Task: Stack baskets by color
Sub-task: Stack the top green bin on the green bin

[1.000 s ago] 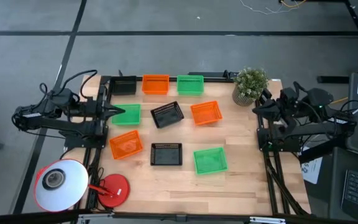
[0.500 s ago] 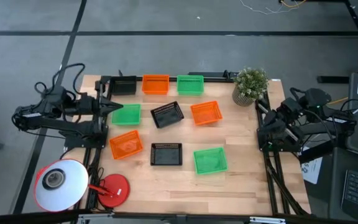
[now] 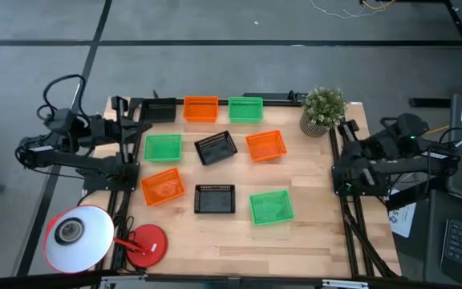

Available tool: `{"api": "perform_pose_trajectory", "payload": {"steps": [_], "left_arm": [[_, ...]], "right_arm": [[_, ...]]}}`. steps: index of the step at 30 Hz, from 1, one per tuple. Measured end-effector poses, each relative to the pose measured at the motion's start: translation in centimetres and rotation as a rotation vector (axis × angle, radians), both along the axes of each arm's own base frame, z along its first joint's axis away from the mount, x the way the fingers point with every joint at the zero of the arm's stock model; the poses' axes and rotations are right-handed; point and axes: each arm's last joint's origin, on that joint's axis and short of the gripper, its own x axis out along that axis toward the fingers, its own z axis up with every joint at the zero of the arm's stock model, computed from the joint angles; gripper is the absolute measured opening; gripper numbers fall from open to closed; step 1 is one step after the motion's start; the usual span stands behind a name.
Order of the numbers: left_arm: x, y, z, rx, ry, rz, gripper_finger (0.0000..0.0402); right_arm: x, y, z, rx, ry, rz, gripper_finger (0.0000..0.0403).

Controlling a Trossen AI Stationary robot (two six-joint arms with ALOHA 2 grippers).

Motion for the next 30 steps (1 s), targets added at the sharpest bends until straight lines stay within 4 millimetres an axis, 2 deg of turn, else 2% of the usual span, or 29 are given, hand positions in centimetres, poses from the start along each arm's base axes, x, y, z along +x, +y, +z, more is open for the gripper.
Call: {"api": "perform_pose_trajectory", "payload": {"steps": [4, 8, 10, 20, 24, 30], "left_arm": [[0.8, 0.1, 0.1, -0.035, -0.005, 0.033, 0.0000], [1.4, 0.1, 0.0, 0.063, 0.029, 0.078, 0.0000], [1.9, 0.1, -0.1, 0.083, 0.050, 0.080, 0.0000], [3.1, 0.1, -0.4, -0.025, 0.073, 0.040, 0.0000], [3.2, 0.1, -0.4, -0.022, 0.077, 0.041, 0.0000], [3.2, 0.1, -0.4, -0.008, 0.073, 0.046, 0.0000]], "right_arm": [[1.8, -0.5, -2.8, -0.016, 0.134, -0.202, 0.0014], [3.3, -0.5, -5.2, 0.001, 0.241, -0.193, 0.0014], [3.8, -0.4, -5.6, 0.021, 0.255, -0.162, 0.0014], [4.2, 0.1, -4.6, 0.212, 0.269, 0.074, 0.0014], [4.0, 0.3, -4.2, 0.223, 0.258, 0.155, 0.0014], [4.0, 0.3, -3.8, 0.216, 0.212, 0.167, 0.0014]]}}
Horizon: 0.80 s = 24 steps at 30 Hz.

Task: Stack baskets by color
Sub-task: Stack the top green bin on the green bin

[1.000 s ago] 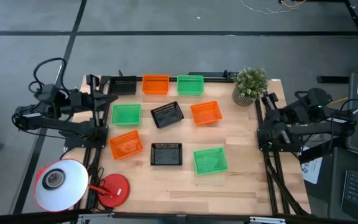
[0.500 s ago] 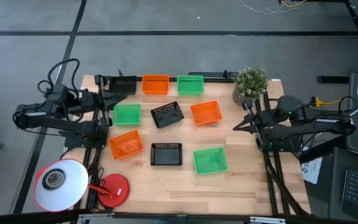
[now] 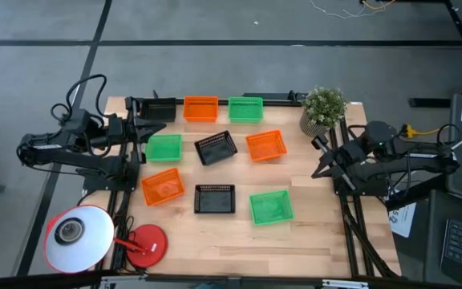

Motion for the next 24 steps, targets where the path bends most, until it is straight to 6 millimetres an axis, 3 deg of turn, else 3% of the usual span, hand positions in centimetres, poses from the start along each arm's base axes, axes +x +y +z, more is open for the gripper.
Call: {"api": "perform_pose_trajectory", "payload": {"steps": [18, 24], "left_arm": [[0.2, 0.0, -0.1, 0.078, 0.023, 0.023, 0.0000], [1.1, 0.2, -0.6, -0.135, 0.040, 0.055, 0.0000]], "right_arm": [[0.0, 0.0, 0.2, -0.001, -0.019, -0.007, 0.0014], [0.7, -0.4, -0.1, 0.045, 0.021, -0.142, 0.0014]]}}
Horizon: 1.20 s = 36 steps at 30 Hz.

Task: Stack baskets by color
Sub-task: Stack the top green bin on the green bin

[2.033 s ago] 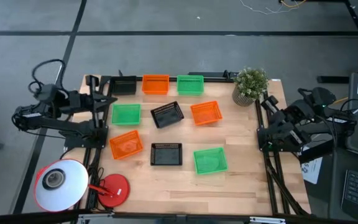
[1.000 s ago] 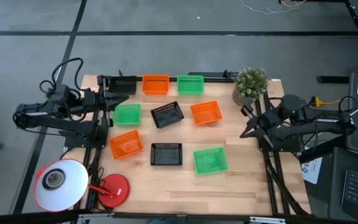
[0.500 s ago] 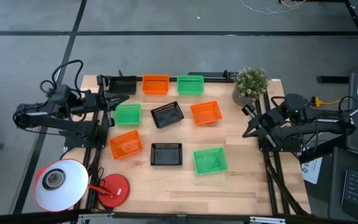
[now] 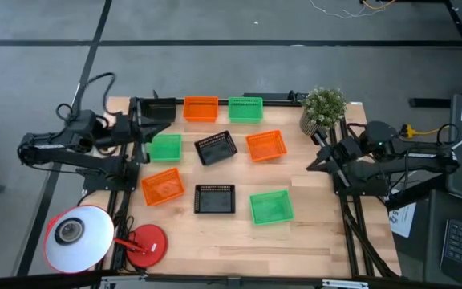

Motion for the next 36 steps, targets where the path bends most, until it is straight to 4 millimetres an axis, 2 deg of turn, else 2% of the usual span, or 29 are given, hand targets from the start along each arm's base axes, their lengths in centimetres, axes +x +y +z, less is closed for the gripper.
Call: {"api": "perform_pose_trajectory", "payload": {"steps": [2, 5, 8, 11, 14, 19, 22, 25, 30, 36], "left_arm": [[0.3, 0.1, 0.0, -0.013, 0.053, 0.047, 0.0000], [0.5, 0.5, 1.0, -0.053, 0.146, 0.157, 0.0000], [1.2, 0.9, 1.7, -0.098, 0.325, 0.264, 0.0000], [2.4, 1.4, 1.6, -0.145, 0.538, 0.327, 0.0000], [2.8, 2.1, 0.5, -0.207, 0.748, 0.371, 0.0000], [4.6, 2.8, -2.3, -0.256, 1.065, 0.315, 0.0000], [6.2, 3.1, -3.3, -0.194, 1.168, 0.294, 0.0000], [7.6, 3.5, -4.0, -0.190, 1.196, 0.297, 0.0003], [9.5, 5.3, -6.1, -0.251, 1.313, 0.321, 0.0043], [11.1, 8.5, -8.8, -0.291, 1.458, 0.361, 0.0104]], "right_arm": [[0.4, 0.0, -0.2, 0.008, 0.016, -0.018, 0.0014], [1.0, -0.1, -0.1, 0.017, 0.036, -0.023, 0.0014], [1.6, -0.1, 0.5, 0.025, 0.048, -0.024, 0.0014], [2.1, -0.1, 1.2, 0.025, 0.054, -0.024, 0.0014], [2.6, -0.1, 1.8, 0.018, 0.049, -0.043, 0.0014], [2.9, -0.4, 2.4, -0.026, 0.023, -0.148, 0.0014], [3.1, -0.5, 2.3, -0.042, 0.027, -0.192, 0.0014], [3.2, -0.5, 2.0, -0.043, 0.053, -0.200, 0.0014], [3.6, -0.5, 1.1, -0.048, 0.144, -0.198, 0.0014], [4.1, -0.5, 0.3, -0.053, 0.214, -0.196, 0.0014]]}}
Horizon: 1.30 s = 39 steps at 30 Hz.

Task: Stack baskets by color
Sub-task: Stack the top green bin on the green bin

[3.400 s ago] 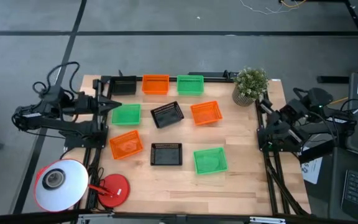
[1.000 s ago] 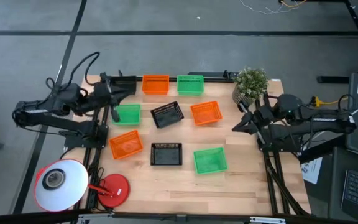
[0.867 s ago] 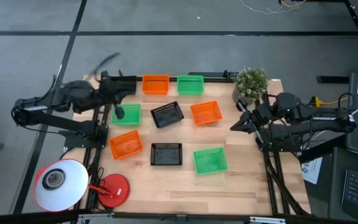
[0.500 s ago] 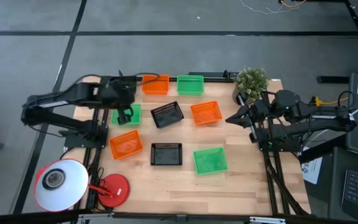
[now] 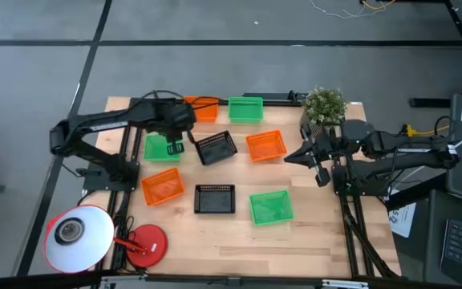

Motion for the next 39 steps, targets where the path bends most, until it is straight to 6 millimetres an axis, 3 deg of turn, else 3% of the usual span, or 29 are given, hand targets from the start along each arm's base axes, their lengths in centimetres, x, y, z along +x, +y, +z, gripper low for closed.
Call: {"api": "perform_pose_trajectory", "payload": {"steps": [5, 12, 25, 39], "left_arm": [[0.3, 2.7, -2.1, -0.112, 0.076, 0.038, 0.0111], [-0.7, 5.3, -3.2, -0.227, 0.090, 0.132, 0.0111], [-2.2, 4.9, -2.6, -0.267, 0.136, 0.203, 0.0112], [-2.1, 5.3, -2.6, -0.255, 0.093, 0.260, 0.0112]], "right_arm": [[0.2, 0.0, -0.5, 0.001, 0.043, 0.000, 0.0014], [0.5, 0.0, -0.8, 0.000, 0.068, 0.000, 0.0014], [2.6, 0.0, -2.4, -0.027, 0.159, 0.002, 0.0014], [4.0, 0.0, -3.7, 0.021, 0.240, -0.006, 0.0014]]}}
